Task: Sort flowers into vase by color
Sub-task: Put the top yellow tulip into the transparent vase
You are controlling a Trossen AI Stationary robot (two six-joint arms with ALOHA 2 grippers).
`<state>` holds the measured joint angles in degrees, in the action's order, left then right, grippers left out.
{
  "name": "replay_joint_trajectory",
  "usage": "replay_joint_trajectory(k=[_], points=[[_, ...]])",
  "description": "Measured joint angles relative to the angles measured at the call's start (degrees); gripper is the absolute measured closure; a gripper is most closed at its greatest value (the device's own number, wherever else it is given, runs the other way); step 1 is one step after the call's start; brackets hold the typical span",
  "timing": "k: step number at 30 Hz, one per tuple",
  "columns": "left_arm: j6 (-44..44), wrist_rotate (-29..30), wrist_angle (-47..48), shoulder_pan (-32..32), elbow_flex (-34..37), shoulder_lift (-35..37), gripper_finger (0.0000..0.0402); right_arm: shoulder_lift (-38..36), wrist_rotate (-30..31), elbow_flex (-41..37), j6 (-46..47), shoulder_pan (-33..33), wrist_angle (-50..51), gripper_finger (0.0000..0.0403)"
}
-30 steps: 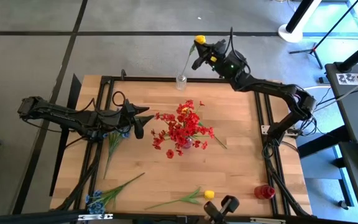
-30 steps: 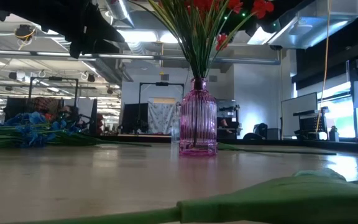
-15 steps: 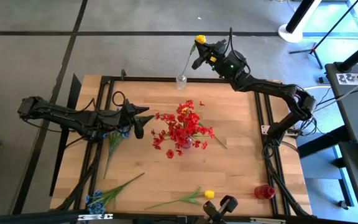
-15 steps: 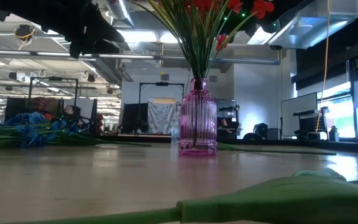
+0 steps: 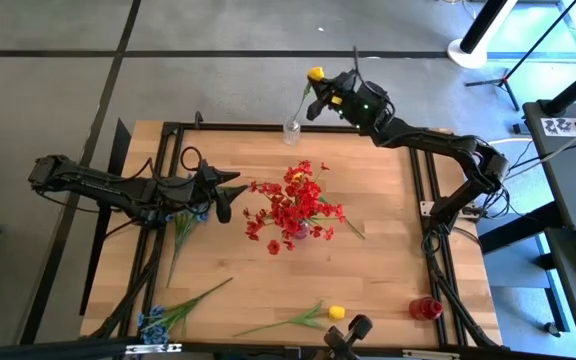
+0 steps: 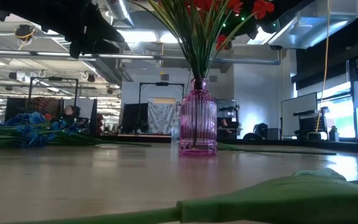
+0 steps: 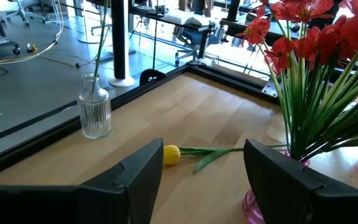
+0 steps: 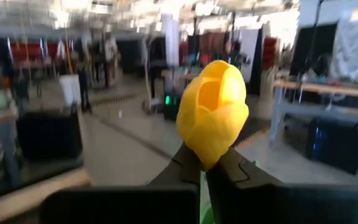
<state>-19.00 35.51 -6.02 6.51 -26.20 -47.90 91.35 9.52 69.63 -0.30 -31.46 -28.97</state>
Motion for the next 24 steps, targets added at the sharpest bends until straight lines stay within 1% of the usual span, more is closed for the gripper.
replay_joint_trajectory(k=[3, 6, 9, 13, 19, 24], points=[[0.02, 0.00, -0.11, 0.01, 0.00, 0.00, 0.0183, 0.00, -0.11, -0.01, 0.01, 0.00, 5.40, 0.0385], [0.98, 0.00, -1.16, 0.01, 0.00, 0.01, 0.0183, 0.00, -0.19, -0.02, 1.10, 0.00, 10.33, 0.0359], [1.47, 0.00, -2.08, -0.01, 0.00, 0.02, 0.0183, 0.00, -0.76, -0.02, 1.79, 0.00, 14.67, 0.0319], [1.57, 0.00, -2.27, -0.01, -0.33, 0.02, 0.0183, 0.02, -3.46, 0.08, 2.75, 0.00, 19.33, 0.0255], [1.82, -0.64, -2.11, 0.00, -1.69, 0.02, 0.0183, 0.09, -4.64, 7.54, 2.93, 0.01, 31.33, 0.0173], [2.69, -0.68, -2.12, -0.01, -2.29, 0.07, 0.0183, 0.07, -4.86, 13.93, 2.88, 0.37, 39.05, 0.0128]])
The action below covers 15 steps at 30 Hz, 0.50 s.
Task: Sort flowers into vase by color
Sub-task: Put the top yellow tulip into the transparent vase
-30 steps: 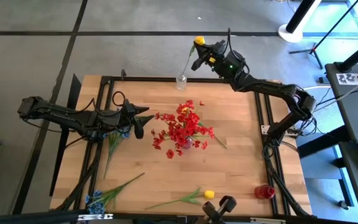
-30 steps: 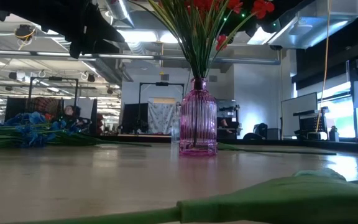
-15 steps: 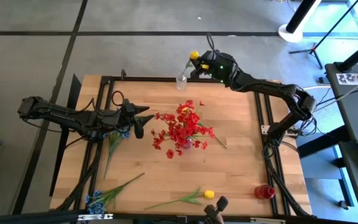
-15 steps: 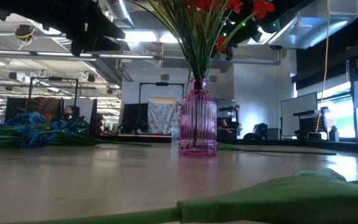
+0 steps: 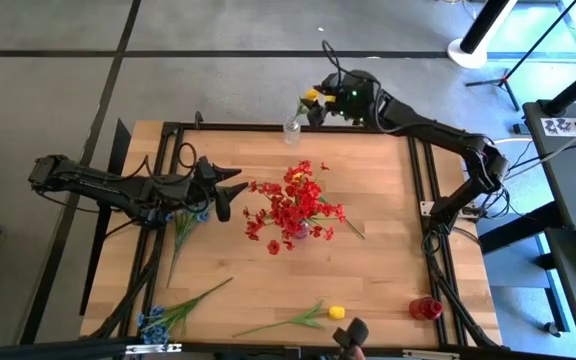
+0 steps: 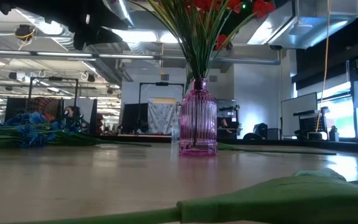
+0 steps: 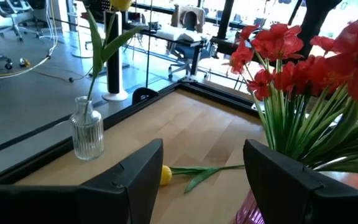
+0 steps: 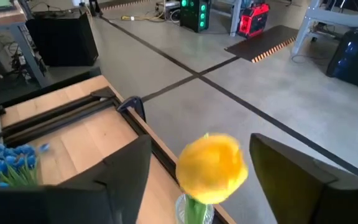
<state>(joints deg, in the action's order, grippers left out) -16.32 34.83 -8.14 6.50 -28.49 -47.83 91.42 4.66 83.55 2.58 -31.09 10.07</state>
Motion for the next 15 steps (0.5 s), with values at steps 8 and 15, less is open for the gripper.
replay_joint_trajectory(k=[8, 15], points=[[0.43, -1.43, 1.62, 0.58, -0.02, 0.00, 0.0183, -1.82, 0.05, 6.72, -1.31, 0.56, 9.42, 0.0098], [-0.27, -3.45, -1.07, 4.47, 1.69, -1.54, 0.0183, -8.01, 6.64, 6.99, -5.27, 8.32, 13.78, 0.0106]])
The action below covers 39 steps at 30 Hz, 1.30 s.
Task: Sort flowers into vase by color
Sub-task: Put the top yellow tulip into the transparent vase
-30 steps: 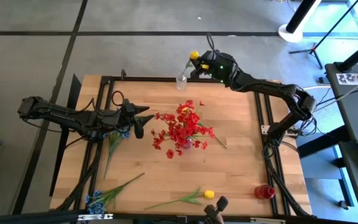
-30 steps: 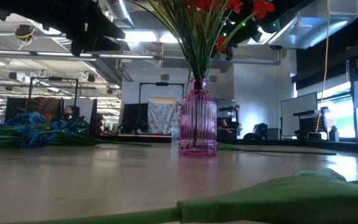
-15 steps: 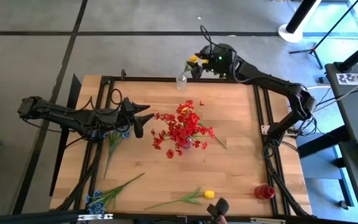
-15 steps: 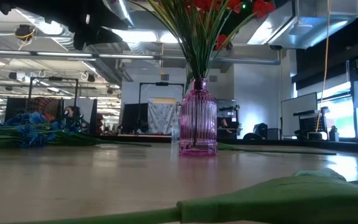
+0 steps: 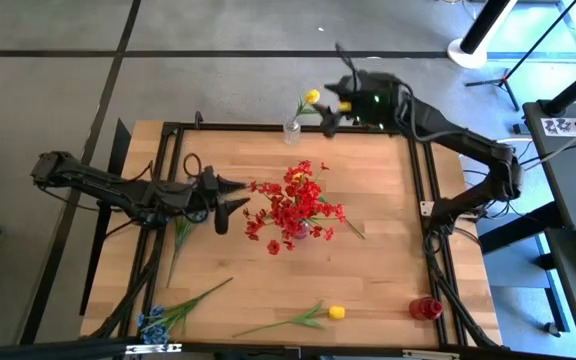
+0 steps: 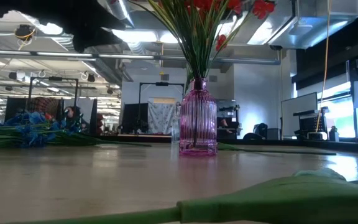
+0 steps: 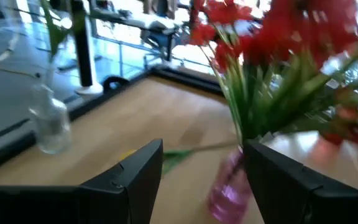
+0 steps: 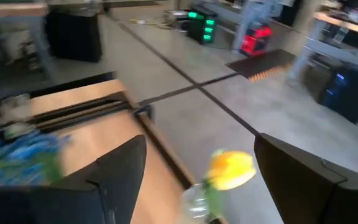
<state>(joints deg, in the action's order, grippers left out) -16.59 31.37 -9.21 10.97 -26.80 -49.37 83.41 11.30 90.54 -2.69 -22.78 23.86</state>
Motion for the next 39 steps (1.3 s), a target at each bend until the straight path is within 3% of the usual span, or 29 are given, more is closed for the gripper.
replay_joint_trajectory(k=[9, 18, 22, 30, 36, 39], points=[[-5.13, 2.18, -2.85, 1.31, 1.63, -5.23, 0.0183, -1.31, 11.46, -1.75, 2.37, 16.30, 12.62, 0.0106], [-10.56, 2.40, -4.20, 1.13, 1.63, -9.14, 0.0183, -1.40, 15.47, -14.92, 15.99, 27.07, 21.21, 0.0107], [-13.45, 2.11, -6.73, 1.11, 3.43, -9.16, 0.0183, -1.40, 16.58, -22.84, 22.69, 32.20, 20.64, 0.0107], [-19.28, 2.14, -20.41, 1.15, 14.66, -9.17, 0.0183, -1.40, 18.28, -36.06, 36.13, 42.95, 14.08, 0.0107], [-19.10, 2.22, -23.50, 1.56, 16.45, -9.17, 0.0183, -1.40, 19.76, -42.68, 43.06, 47.43, 8.15, 0.0108], [-18.01, 2.90, -23.59, 1.54, 16.45, -9.15, 0.0183, -1.38, 19.75, -44.92, 45.80, 47.72, 5.95, 0.0130]])
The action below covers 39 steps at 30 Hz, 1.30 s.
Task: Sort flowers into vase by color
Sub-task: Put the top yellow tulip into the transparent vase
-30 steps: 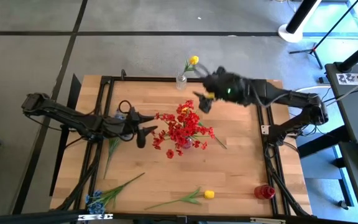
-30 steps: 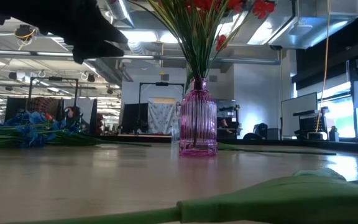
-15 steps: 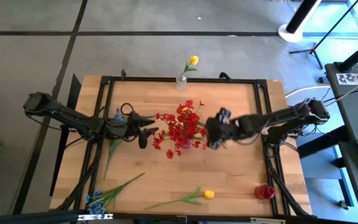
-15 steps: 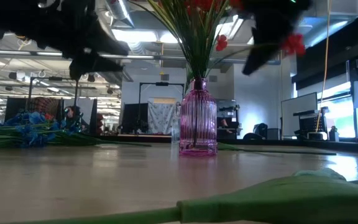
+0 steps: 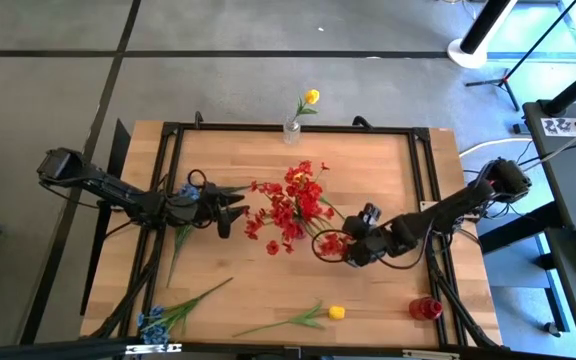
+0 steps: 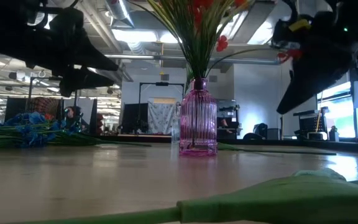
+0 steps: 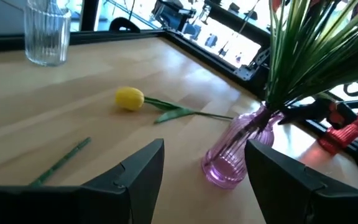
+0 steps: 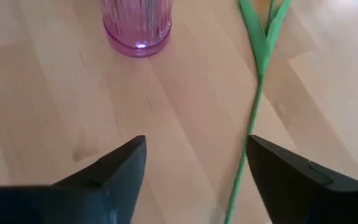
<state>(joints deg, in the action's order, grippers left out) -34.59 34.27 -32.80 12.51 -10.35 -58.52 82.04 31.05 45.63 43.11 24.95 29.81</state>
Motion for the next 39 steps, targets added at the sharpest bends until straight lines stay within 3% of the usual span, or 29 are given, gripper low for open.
replay_joint_trajectory(k=[8, 14, 23, 30, 39], points=[[1.53, 0.84, 0.02, 0.00, 0.00, 0.00, 0.0183, 0.64, 0.39, -3.47, 0.33, -0.20, -6.08, 0.0244], [3.98, 3.21, -0.72, 0.00, 0.00, 0.00, 0.0183, 2.65, 0.65, -3.36, 0.49, -0.34, -5.91, 0.0289], [5.21, 3.74, -1.01, 0.00, 0.00, 0.02, 0.0183, 7.15, -1.08, -3.47, 8.16, -3.65, 1.77, 0.0299], [5.80, 3.70, -0.63, 0.00, 0.00, 0.02, 0.0183, 0.69, -1.25, -2.38, 5.55, -3.54, 1.32, 0.0299], [5.78, 3.75, -0.63, 0.00, 0.00, 0.02, 0.0183, -11.68, -0.71, 2.19, -6.30, -2.12, 1.60, 0.0299]])
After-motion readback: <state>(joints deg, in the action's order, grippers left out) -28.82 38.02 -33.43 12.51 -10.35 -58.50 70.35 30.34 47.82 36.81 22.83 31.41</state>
